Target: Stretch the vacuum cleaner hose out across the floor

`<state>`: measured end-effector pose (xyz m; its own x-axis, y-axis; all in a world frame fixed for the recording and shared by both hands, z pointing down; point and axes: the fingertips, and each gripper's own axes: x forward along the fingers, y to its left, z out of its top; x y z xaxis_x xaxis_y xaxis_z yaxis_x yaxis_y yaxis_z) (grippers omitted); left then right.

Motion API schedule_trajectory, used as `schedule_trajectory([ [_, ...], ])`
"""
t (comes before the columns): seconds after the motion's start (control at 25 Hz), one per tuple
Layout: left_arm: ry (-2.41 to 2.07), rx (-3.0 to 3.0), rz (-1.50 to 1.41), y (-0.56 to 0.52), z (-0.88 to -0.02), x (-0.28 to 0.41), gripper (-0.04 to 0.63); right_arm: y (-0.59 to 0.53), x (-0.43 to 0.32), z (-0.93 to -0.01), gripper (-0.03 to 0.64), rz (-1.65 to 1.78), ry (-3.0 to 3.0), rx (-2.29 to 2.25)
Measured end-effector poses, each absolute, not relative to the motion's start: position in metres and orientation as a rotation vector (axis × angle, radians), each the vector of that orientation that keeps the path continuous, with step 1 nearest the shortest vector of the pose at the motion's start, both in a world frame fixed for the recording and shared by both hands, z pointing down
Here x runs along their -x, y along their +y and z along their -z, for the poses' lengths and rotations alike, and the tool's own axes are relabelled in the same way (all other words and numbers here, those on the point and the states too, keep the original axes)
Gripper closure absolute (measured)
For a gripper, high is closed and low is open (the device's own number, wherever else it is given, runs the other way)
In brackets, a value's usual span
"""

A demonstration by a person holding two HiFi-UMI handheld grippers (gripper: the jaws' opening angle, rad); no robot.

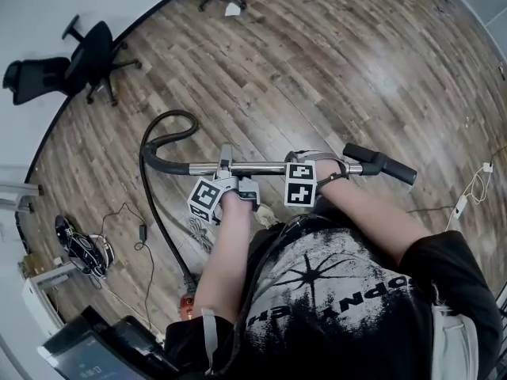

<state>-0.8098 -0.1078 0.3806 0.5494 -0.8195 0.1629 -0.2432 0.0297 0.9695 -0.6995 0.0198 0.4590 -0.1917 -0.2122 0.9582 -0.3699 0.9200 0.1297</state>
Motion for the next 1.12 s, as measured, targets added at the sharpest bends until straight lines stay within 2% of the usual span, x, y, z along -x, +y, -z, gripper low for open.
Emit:
schedule_trajectory([
  [0.48, -1.159, -1.439, 0.709, -0.03, -0.372, 0.701, 0.529, 0.08, 0.571, -0.458, 0.543, -0.065, -1.866, -0.205],
  [1.12, -1.321, -1.357, 0.747, 0.057, -0.367, 0.706, 0.531, 0.152, 0.567, -0.458, 0.543, -0.031, -1.925, -0.033],
])
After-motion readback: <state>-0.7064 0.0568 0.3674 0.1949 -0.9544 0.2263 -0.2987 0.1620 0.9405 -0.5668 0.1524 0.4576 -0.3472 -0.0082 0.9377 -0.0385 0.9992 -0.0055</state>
